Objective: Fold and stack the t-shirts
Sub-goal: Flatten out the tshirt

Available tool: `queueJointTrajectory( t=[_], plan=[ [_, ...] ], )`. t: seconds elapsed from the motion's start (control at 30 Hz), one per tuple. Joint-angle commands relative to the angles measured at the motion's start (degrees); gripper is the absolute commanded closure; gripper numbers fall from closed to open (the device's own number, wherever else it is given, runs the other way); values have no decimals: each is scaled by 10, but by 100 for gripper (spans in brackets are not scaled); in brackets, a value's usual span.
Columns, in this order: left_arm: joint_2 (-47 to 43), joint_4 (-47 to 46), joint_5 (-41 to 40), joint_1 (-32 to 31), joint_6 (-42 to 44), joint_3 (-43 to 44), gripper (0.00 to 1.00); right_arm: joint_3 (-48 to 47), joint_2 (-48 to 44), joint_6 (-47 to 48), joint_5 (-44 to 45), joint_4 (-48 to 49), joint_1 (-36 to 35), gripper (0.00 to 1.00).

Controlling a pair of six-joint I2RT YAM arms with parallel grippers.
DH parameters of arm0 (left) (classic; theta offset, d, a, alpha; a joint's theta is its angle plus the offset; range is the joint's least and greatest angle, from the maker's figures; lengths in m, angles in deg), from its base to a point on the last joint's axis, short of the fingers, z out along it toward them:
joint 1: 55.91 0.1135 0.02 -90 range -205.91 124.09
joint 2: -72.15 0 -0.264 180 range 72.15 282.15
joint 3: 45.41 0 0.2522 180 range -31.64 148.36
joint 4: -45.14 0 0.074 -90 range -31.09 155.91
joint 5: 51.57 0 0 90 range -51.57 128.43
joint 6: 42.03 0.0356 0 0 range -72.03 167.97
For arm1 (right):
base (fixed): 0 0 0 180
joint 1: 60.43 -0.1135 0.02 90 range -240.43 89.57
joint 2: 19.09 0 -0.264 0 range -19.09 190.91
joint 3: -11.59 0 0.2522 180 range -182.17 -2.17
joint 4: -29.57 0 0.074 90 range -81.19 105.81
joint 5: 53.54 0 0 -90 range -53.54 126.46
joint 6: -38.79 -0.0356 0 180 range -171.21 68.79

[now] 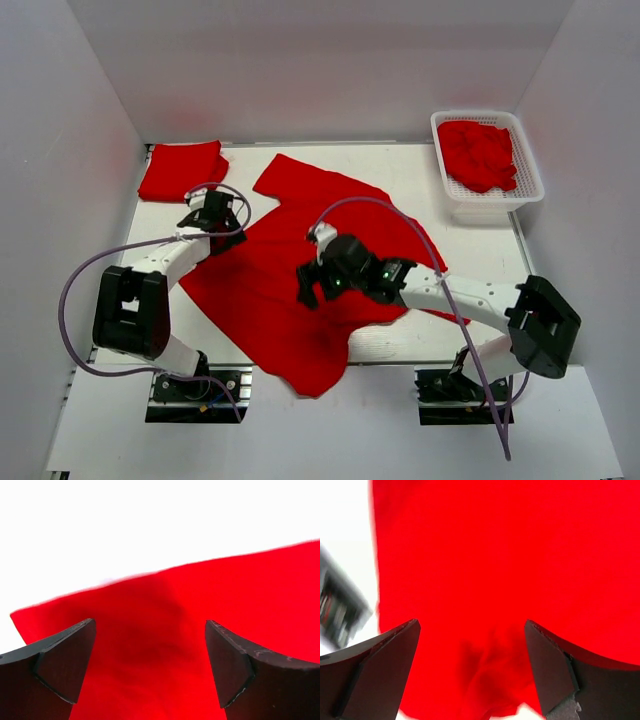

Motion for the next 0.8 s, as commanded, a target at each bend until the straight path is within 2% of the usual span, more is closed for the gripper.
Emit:
queueJointTrajectory(
  t=[0.0,0.07,0.13,0.23,0.4,0.5,0.53,0.77],
  plan=[
    [-17,17,13,15,-5,19,0,-63,-14,23,195,-22,32,10],
    [-38,8,44,20,-5,-8,0,-81,10,37,218,-21,71,10],
    [-56,-6,99,21,-11,-49,0,-122,35,48,210,-35,92,10],
    [-93,-31,128,21,-25,-102,0,-175,91,70,191,-49,150,10],
    [-111,-53,129,21,-38,-150,0,-290,228,103,97,-64,234,10],
    [-105,-35,115,21,-38,-157,0,-366,291,114,72,-92,274,10],
    [-98,-35,109,21,-45,-169,0,-395,346,125,56,-109,285,10],
    [-27,-63,109,26,-51,-164,0,-457,427,117,-6,-130,350,10]
  ],
)
